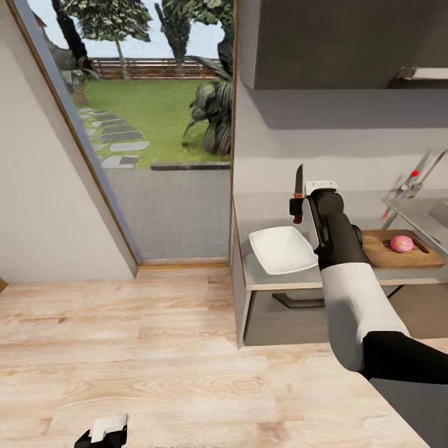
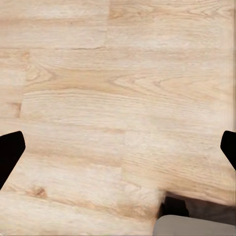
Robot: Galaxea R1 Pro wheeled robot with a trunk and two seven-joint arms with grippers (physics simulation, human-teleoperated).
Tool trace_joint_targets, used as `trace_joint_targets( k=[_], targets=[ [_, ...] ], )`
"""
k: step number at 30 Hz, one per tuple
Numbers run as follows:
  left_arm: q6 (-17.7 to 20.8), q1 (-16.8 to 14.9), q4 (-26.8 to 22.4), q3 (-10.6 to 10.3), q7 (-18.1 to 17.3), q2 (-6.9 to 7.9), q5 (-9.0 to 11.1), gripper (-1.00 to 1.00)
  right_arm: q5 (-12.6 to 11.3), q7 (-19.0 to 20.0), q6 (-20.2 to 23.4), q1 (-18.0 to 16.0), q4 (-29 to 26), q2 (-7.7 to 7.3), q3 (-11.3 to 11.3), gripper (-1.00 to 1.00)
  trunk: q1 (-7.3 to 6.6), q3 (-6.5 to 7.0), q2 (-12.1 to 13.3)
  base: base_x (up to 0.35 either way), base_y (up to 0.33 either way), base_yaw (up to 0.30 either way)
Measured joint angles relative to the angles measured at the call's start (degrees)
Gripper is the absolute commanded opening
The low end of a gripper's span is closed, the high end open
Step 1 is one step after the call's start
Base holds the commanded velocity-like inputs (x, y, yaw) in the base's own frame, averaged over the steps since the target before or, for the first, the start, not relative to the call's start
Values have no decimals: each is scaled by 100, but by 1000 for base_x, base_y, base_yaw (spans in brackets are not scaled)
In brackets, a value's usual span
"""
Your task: In the kitchen, take the Vidalia onion out of the sink, dice it on the chopping board with the paring knife, put the diced onion into the bowl on the countertop, then place both the paring knife and the chopping board into the sink.
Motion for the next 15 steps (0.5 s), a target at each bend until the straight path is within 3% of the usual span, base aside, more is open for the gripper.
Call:
trace_joint_targets(
  k=[15],
  targets=[
    [0,-1,2,-1,-6,0,0,100,0,0,0,0,-1,0,0,-100,1,-83,0,-35,-319,163]
  ],
)
